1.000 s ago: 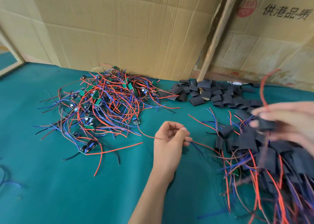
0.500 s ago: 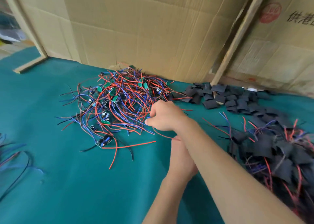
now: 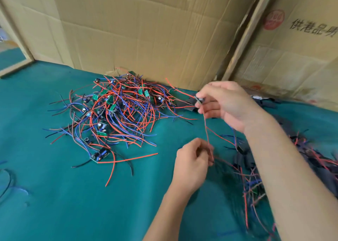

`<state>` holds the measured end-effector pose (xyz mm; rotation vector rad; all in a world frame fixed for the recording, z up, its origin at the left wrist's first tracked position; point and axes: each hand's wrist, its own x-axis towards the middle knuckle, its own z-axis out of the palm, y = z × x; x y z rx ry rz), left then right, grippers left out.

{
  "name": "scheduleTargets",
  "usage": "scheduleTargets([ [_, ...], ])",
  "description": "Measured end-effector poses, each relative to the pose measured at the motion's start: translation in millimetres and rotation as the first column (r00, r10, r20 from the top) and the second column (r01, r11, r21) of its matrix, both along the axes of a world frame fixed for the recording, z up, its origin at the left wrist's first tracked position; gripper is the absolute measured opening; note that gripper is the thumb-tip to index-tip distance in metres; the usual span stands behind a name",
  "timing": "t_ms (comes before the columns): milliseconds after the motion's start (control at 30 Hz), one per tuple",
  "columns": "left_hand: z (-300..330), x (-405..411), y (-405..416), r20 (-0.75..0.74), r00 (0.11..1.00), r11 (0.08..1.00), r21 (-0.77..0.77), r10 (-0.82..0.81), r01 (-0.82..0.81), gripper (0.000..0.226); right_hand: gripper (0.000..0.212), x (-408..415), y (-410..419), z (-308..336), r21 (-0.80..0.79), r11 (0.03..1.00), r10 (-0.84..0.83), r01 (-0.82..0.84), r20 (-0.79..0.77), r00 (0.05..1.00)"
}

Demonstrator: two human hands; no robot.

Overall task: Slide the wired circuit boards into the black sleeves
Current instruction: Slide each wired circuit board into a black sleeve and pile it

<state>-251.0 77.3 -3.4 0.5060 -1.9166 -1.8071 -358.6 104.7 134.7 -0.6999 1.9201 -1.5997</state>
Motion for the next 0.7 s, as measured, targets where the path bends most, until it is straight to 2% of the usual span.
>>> scheduleTargets([
  [67, 6.1, 0.4, -1.3, -0.053, 0.997, 0.977, 0.208, 0.060, -0.048, 0.024, 0.014, -0.6, 30.2, 10.6, 0.025, 0.999, 0.037, -0.036, -0.058, 0.998],
  [133, 12.6, 1.3, -3.4, -0.071, 0.994, 0.910, 0.411, 0.084, -0.048, 0.032, 0.011, 4.0, 49.4, 1.8, 0.222, 0.970, 0.140, -0.101, -0.170, 0.975],
  [167, 13.0, 2.5, -4.5, -0.074, 0.994, 0.897, 0.440, 0.078, -0.038, 0.038, 0.011, 7.5, 55.5, -6.2, 0.351, 0.923, 0.233, -0.159, -0.177, 0.956],
  [233, 13.5, 4.8, -3.8, -0.062, 0.996, 0.940, 0.339, 0.059, -0.034, 0.042, 0.012, 11.8, 62.0, -17.7, 0.577, 0.746, 0.440, -0.333, -0.052, 0.896],
  [267, 12.5, 5.1, -2.4, -0.043, 0.998, 0.965, 0.258, 0.054, -0.041, 0.038, 0.012, 8.2, 63.3, -19.0, 0.624, 0.683, 0.490, -0.380, -0.005, 0.872],
  [300, 11.9, 5.2, -0.4, -0.026, 0.998, 0.977, 0.209, 0.053, -0.046, 0.031, 0.008, 0.3, 62.6, -18.5, 0.630, 0.682, 0.495, -0.370, -0.026, 0.869],
  [333, 11.6, 4.2, 1.2, -0.017, 0.999, 0.977, 0.208, 0.051, -0.046, 0.024, 0.004, -11.5, 59.9, -17.8, 0.607, 0.734, 0.453, -0.306, -0.101, 0.886],
  [400, 10.4, 2.2, 2.8, -0.014, 0.998, 0.970, 0.238, 0.057, -0.052, 0.018, 0.010, -39.7, 49.7, -20.3, 0.545, 0.837, 0.268, -0.050, -0.330, 0.905],
  [467, 10.8, 1.8, 2.4, -0.034, 0.996, 0.964, 0.259, 0.078, -0.067, 0.017, 0.012, -61.9, 33.8, -29.1, 0.502, 0.853, 0.120, 0.145, -0.458, 0.881],
  [533, 9.0, 1.4, 0.9, -0.052, 0.995, 0.957, 0.282, 0.090, -0.071, 0.015, 0.016, -80.3, 18.0, -45.9, 0.513, 0.820, 0.077, 0.255, -0.540, 0.838],
  [600, 7.9, 0.7, 0.2, -0.057, 0.993, 0.951, 0.299, 0.101, -0.079, 0.015, 0.019, -95.9, 7.5, -59.7, 0.536, 0.754, 0.078, 0.381, -0.649, 0.757],
  [633, 7.6, 0.8, 0.4, -0.054, 0.993, 0.947, 0.309, 0.107, -0.085, 0.018, 0.021, -99.9, 4.7, -64.9, 0.560, 0.727, 0.106, 0.397, -0.663, 0.741],
  [700, 6.8, 0.9, -0.8, -0.044, 0.991, 0.943, 0.314, 0.128, -0.108, 0.024, 0.038, -105.1, 1.3, -73.6, 0.641, 0.679, 0.214, 0.357, -0.639, 0.739],
])
